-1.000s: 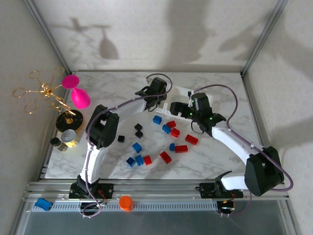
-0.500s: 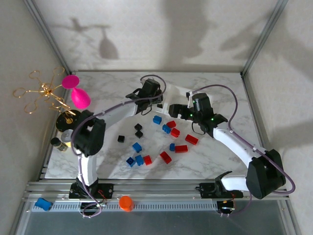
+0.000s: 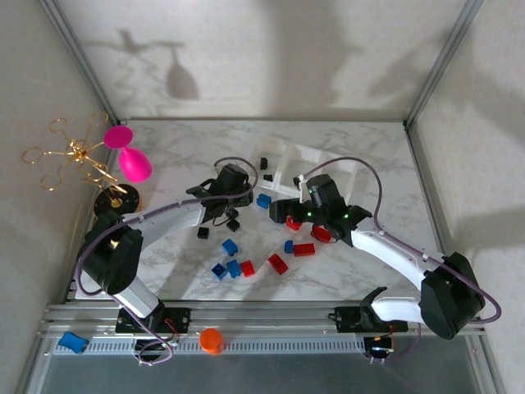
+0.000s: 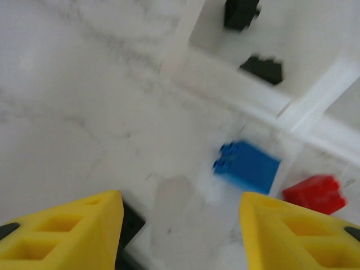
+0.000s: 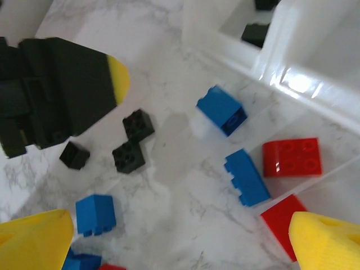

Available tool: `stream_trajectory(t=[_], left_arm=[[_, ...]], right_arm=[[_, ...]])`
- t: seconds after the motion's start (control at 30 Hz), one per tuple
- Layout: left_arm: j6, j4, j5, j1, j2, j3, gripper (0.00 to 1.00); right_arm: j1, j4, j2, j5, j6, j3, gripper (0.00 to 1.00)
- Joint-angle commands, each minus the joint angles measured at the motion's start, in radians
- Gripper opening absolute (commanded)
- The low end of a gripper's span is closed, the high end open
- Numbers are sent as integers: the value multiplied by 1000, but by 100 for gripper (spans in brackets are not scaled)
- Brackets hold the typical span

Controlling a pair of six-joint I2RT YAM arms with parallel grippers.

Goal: Sort the legos into containers by color
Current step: Pick up the lego from the center of the table.

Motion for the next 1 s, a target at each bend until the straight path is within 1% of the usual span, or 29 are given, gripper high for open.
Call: stream_trajectory(t=[0.0, 0.1, 0.23, 0.33, 0.47, 0.57, 0.73, 0.87, 0.97], left_arm=[[-32, -36, -25, -18, -29, -52, 58], [-45, -31, -28, -22, -21, -87, 59], [-60, -37, -76, -23, 11, -99, 61], [-68, -48, -103, -23, 54, -78, 61], [-73, -17, -126, -22, 101, -63, 61], [-70, -29, -148, -20, 156, -18, 62], [-75, 0, -120, -21, 212, 8, 62], [-75, -23, -149, -20, 251, 40, 62], [-76, -12, -138, -20, 256, 35, 61]], right_arm=[[45, 53, 6, -9, 23, -35, 99], [78, 72, 21, -1, 51, -52, 99], [102, 100, 31, 18, 76, -73, 99], [102, 100, 33, 35, 84, -79, 99], [102, 95, 21, 55, 86, -84, 99], [102, 96, 13, 62, 88, -84, 99], [103, 90, 6, 73, 89, -85, 99], [102, 82, 5, 80, 84, -84, 99], [102, 80, 7, 86, 82, -82, 99]])
